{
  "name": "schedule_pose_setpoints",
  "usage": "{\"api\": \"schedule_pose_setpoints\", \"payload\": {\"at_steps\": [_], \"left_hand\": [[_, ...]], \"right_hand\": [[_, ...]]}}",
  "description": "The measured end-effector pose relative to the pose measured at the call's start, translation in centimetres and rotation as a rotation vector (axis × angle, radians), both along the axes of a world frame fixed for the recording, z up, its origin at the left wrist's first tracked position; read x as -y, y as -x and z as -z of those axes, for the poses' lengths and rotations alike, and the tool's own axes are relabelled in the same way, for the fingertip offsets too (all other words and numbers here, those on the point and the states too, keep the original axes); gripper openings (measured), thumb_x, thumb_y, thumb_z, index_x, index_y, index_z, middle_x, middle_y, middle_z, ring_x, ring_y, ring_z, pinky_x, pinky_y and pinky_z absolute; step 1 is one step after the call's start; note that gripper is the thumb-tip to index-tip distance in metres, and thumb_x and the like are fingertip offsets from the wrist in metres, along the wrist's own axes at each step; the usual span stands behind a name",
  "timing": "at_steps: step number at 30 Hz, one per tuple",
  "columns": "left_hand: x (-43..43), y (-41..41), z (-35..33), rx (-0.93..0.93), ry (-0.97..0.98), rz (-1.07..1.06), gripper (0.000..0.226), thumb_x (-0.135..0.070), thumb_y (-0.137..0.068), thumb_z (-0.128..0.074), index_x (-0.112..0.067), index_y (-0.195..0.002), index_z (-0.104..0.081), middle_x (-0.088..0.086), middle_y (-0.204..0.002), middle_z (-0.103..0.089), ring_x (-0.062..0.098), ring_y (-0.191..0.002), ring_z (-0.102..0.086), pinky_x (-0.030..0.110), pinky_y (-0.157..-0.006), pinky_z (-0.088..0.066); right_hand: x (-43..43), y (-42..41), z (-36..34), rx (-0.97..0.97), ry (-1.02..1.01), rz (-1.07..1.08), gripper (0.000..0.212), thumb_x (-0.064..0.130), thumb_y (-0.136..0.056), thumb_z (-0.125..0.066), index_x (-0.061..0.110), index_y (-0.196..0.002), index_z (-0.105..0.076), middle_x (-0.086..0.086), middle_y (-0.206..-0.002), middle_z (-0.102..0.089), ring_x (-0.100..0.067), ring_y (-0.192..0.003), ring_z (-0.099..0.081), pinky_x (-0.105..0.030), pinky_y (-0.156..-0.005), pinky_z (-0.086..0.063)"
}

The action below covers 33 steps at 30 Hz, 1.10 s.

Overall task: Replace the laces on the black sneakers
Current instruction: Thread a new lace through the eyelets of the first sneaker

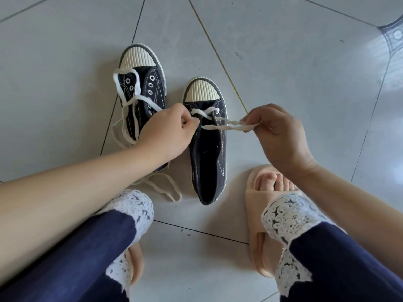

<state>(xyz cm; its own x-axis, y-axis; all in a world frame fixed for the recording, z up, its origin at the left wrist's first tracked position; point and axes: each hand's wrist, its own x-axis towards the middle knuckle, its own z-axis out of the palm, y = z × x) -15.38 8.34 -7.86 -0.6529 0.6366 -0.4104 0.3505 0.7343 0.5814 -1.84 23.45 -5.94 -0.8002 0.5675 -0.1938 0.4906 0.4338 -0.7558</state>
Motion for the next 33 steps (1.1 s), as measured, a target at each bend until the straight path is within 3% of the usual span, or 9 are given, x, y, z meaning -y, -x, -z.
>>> {"api": "schedule_pose_setpoints", "payload": {"at_steps": [4, 6, 9, 13, 16, 20, 26, 29, 33], "left_hand": [[-0.3, 0.0, -0.3, -0.019, -0.134, 0.123, 0.031, -0.035, -0.083, -0.061, -0.028, -0.113, -0.057, -0.015, -0.075, -0.043, 0.001, -0.068, -0.048, 0.024, -0.062, -0.037], [-0.6, -0.2, -0.3, 0.071, -0.194, 0.156, 0.033, -0.03, -0.077, -0.07, -0.031, -0.109, -0.063, -0.013, -0.083, -0.043, -0.008, -0.069, -0.046, 0.018, -0.066, -0.035], [-0.8, -0.7, -0.2, 0.091, -0.181, 0.153, 0.016, -0.025, -0.073, -0.074, -0.026, -0.088, -0.07, -0.013, -0.083, -0.044, 0.004, -0.076, -0.046, 0.02, -0.072, -0.038], [-0.3, -0.6, 0.0, 0.077, -0.181, 0.18, 0.009, -0.024, -0.076, -0.071, -0.021, -0.084, -0.07, -0.018, -0.081, -0.042, 0.001, -0.075, -0.045, 0.006, -0.067, -0.033], [0.1, -0.2, 0.0, 0.087, -0.185, 0.194, 0.01, -0.024, -0.076, -0.071, -0.018, -0.084, -0.07, -0.019, -0.081, -0.042, -0.009, -0.073, -0.043, -0.002, -0.067, -0.027], [0.2, -0.1, -0.2, 0.117, -0.175, 0.206, 0.01, -0.023, -0.075, -0.071, -0.017, -0.084, -0.07, -0.018, -0.083, -0.043, -0.019, -0.072, -0.042, -0.002, -0.065, -0.027], [0.0, 0.1, -1.2, 0.276, -0.179, 0.145, 0.029, -0.001, -0.074, -0.059, -0.03, -0.075, -0.064, -0.011, -0.087, -0.047, -0.014, -0.064, -0.045, 0.004, -0.066, -0.03], [-0.4, 0.4, -1.6, 0.446, -0.181, -0.059, 0.035, 0.001, -0.077, -0.05, -0.03, -0.078, -0.066, -0.014, -0.072, -0.057, -0.005, -0.059, -0.047, 0.014, -0.066, -0.037], [-1.4, 0.6, -1.7, 0.515, -0.125, -0.246, 0.019, -0.025, -0.087, -0.054, -0.025, -0.077, -0.069, -0.014, -0.053, -0.051, -0.003, -0.045, -0.044, 0.023, -0.056, -0.035]], "right_hand": [[1.0, 0.0, -0.3, -0.021, 0.024, -0.025, 0.019, -0.002, -0.082, -0.057, 0.015, -0.082, -0.065, 0.017, -0.075, -0.051, 0.005, -0.068, -0.048, -0.006, -0.062, -0.034], [1.4, 0.2, -0.5, -0.062, 0.037, -0.043, 0.02, 0.0, -0.081, -0.056, 0.019, -0.082, -0.063, 0.019, -0.074, -0.05, 0.009, -0.068, -0.048, -0.004, -0.063, -0.033], [2.2, 0.4, -0.4, -0.069, 0.07, -0.096, 0.036, -0.01, -0.076, -0.051, 0.025, -0.081, -0.053, 0.02, -0.076, -0.053, 0.011, -0.072, -0.05, -0.003, -0.067, -0.035], [1.7, 0.4, 0.1, 0.032, 0.328, 0.014, 0.05, -0.019, -0.061, -0.031, 0.026, -0.074, -0.049, 0.012, -0.076, -0.063, -0.003, -0.081, -0.065, -0.017, -0.077, -0.05], [0.5, 1.5, 1.5, 0.217, 0.556, 0.307, 0.034, -0.011, -0.079, -0.039, 0.019, -0.079, -0.053, 0.0, -0.082, -0.065, -0.012, -0.073, -0.068, -0.026, -0.07, -0.054], [0.0, 3.3, 2.5, 0.454, 0.716, 0.266, 0.016, 0.028, -0.091, -0.054, 0.014, -0.085, -0.06, -0.001, -0.082, -0.067, -0.01, -0.065, -0.065, -0.023, -0.058, -0.051], [0.1, 3.7, 2.0, 0.442, 0.899, 0.247, 0.014, 0.024, -0.084, -0.067, 0.014, -0.076, -0.061, 0.003, -0.058, -0.064, -0.007, -0.053, -0.061, -0.022, -0.057, -0.051], [0.5, 3.2, 1.4, 0.373, 0.803, 0.264, 0.017, 0.026, -0.082, -0.069, 0.013, -0.075, -0.06, 0.001, -0.064, -0.067, -0.009, -0.062, -0.064, -0.02, -0.055, -0.05], [1.5, 2.4, 0.1, 0.283, 0.428, 0.186, 0.018, 0.027, -0.082, -0.067, 0.018, -0.069, -0.059, 0.004, -0.058, -0.065, -0.018, -0.066, -0.064, -0.026, -0.064, -0.053]]}}
